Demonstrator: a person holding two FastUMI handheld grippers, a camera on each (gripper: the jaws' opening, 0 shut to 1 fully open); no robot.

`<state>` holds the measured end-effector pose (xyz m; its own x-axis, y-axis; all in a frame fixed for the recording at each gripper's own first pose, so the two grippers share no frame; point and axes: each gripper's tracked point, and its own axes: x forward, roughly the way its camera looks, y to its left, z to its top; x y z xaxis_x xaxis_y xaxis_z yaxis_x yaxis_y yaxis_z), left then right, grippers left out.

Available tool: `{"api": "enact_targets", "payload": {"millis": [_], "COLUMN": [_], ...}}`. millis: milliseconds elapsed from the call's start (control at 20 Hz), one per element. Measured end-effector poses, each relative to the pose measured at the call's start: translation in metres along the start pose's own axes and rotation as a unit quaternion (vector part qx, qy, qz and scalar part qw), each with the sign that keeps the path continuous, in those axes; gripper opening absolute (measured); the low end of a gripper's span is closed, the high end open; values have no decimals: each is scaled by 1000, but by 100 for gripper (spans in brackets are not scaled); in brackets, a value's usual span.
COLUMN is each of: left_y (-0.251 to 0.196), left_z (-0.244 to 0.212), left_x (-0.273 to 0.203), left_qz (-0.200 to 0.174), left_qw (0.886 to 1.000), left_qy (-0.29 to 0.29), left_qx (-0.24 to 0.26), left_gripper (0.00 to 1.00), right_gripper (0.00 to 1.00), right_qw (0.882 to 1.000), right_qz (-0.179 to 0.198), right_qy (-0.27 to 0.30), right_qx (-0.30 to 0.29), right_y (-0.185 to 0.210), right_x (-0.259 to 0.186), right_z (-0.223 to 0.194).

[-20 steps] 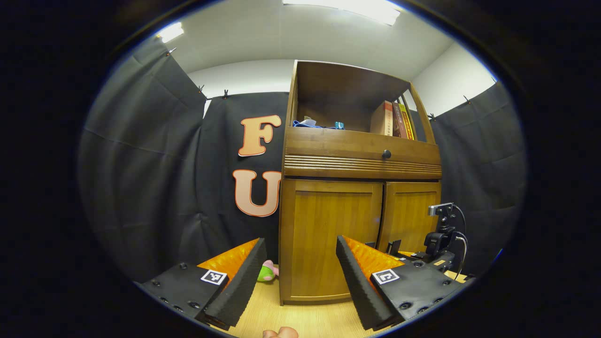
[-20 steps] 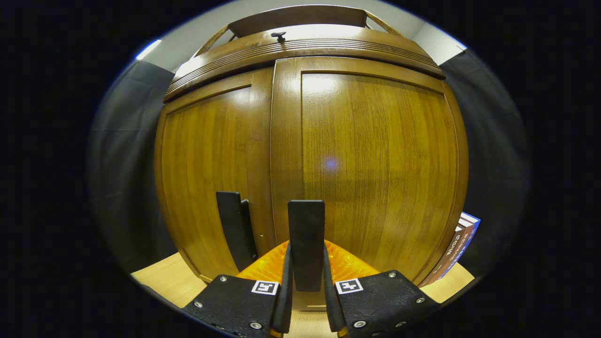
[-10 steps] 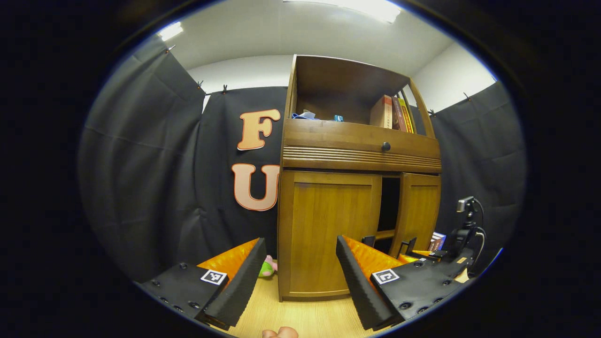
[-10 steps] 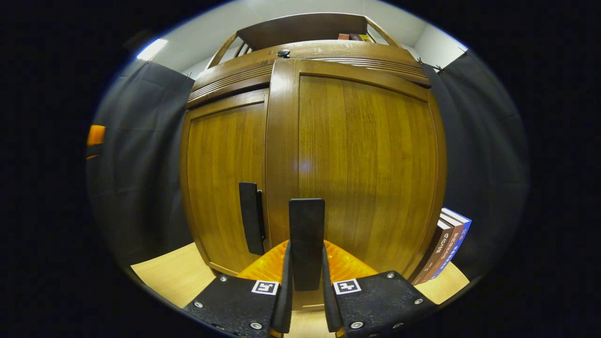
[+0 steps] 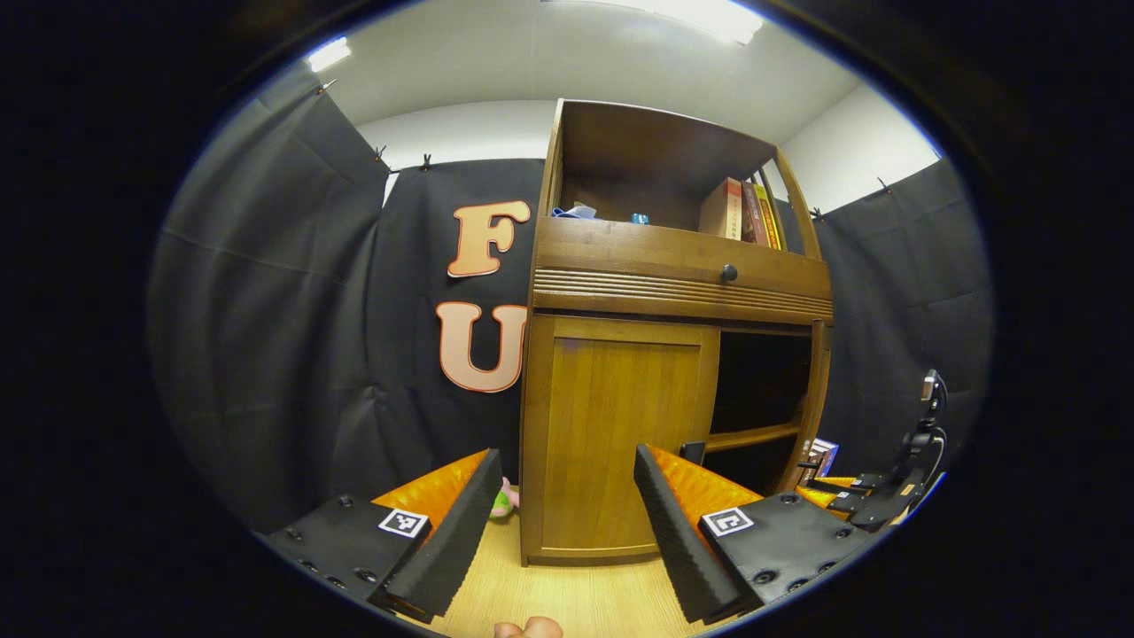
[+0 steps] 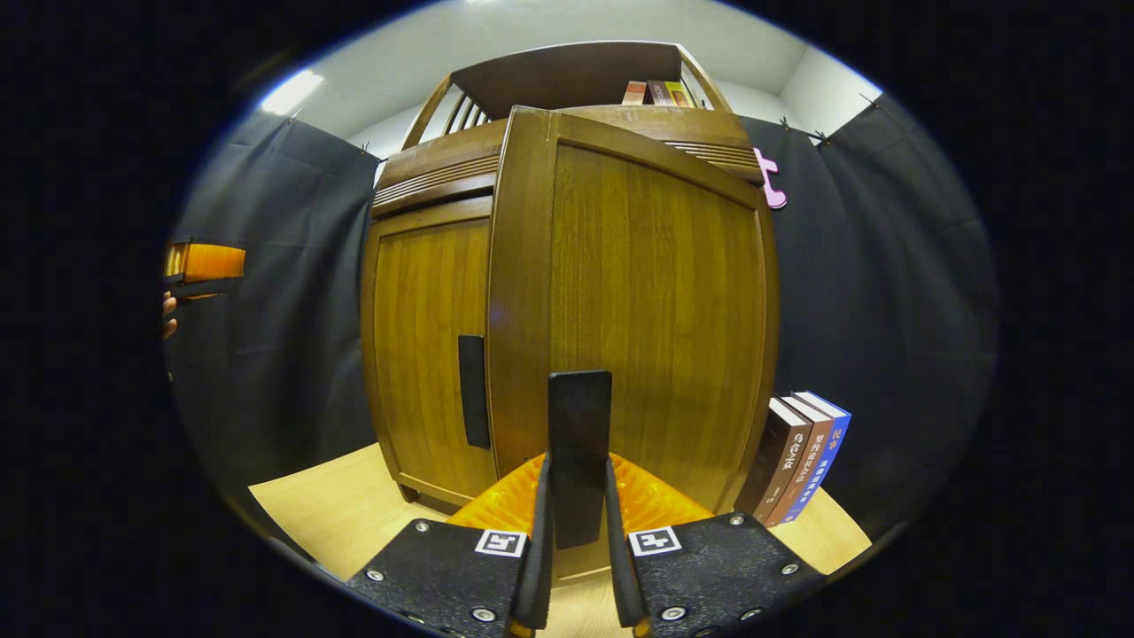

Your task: Open the right door of the double-door shoe cabinet with the right hand, and open the left door with the left hand.

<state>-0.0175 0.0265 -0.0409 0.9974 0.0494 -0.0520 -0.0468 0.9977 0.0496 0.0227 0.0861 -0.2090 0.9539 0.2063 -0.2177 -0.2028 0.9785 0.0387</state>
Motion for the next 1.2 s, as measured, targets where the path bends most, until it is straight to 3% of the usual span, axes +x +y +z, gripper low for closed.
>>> {"api": "enact_targets", "payload": {"millis": [550, 600, 700, 750, 800, 900, 950, 1000, 1100, 1150, 1200], "left_y": [6, 6, 8, 7, 6, 6, 5, 4, 1, -1, -3], "left_z": [-5, -5, -8, -8, -9, -11, -11, -11, -9, -8, -8], "left_x": [-7, -7, -6, -6, -5, -4, -4, -3, -2, -3, -3], "left_qz": [4, 5, 5, 4, 3, 3, 2, 1, 0, -2, -5], "left_qw": [1000, 1000, 1000, 1000, 1000, 1000, 1000, 1000, 1000, 1000, 1000], "left_qy": [1, 2, 3, 3, 3, 5, 5, 5, 1, 0, -1], "left_qx": [-1, -1, -3, -4, -5, -5, -4, -2, 3, 3, 3], "left_gripper": [97, 97, 97, 97, 97, 97, 97, 97, 95, 95, 97], "right_gripper": [28, 36, 19, 36, 19, 24, 32, 32, 11, 20, 19], "right_qw": [1000, 1000, 1000, 1000, 1000, 1000, 1000, 999, 999, 999, 999], "right_qz": [-9, -11, -15, -17, -19, -24, -27, -30, -34, -37, -39], "right_qy": [5, 5, 5, 4, 4, 4, 5, 4, 5, 5, 5], "right_qx": [17, 19, 18, 16, 15, 14, 12, 11, 10, 10, 10], "right_y": [-25, -28, -32, -34, -36, -41, -44, -45, -49, -52, -54], "right_x": [-32, -35, -41, -44, -46, -51, -55, -59, -62, -65, -68], "right_z": [0, 1, 0, 1, 1, 1, 1, 2, 2, 2, 2]}}
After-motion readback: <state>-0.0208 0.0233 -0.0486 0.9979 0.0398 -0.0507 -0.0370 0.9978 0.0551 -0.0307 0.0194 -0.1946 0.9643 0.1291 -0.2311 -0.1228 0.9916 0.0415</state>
